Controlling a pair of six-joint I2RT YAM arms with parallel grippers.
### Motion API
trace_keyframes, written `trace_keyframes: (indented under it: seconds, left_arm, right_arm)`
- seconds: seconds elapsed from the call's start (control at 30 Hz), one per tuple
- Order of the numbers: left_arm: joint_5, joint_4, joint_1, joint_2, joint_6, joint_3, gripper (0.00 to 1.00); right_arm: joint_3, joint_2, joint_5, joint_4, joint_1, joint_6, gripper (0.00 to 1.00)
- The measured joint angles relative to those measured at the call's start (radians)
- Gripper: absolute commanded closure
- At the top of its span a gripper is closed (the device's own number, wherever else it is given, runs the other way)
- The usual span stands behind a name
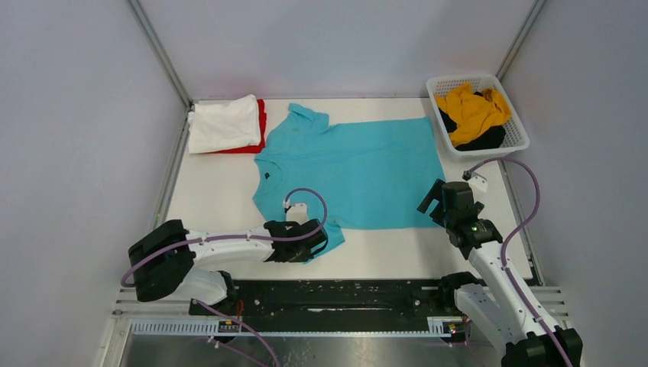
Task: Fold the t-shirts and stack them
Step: Grab the side of the flattened tshirt closest away from the robot with both arms
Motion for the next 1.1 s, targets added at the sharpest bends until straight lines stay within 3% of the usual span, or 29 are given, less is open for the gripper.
trace_keyframes:
  seconds: [0.17,0.67,1.1]
  left_arm:
    - [-0.041,-0.069,-0.005,-0.007,-0.068,0.006,1.00]
    - [0.026,-0.264,0.051,-0.288,-0.090,-0.129,1.00]
    - [0.043,-0.266,0.051,-0.296,-0.085,-0.129,1.00]
  right_arm:
    - [0.000,0.002,-0.002,-0.026,0.000,0.014,0.01]
    - [-0.071,-0.002,0.024,-0.175,-0.045,0.113,0.02]
    - [-0.153,0.063,-0.079,-0.159,-0.079,0.226,0.15]
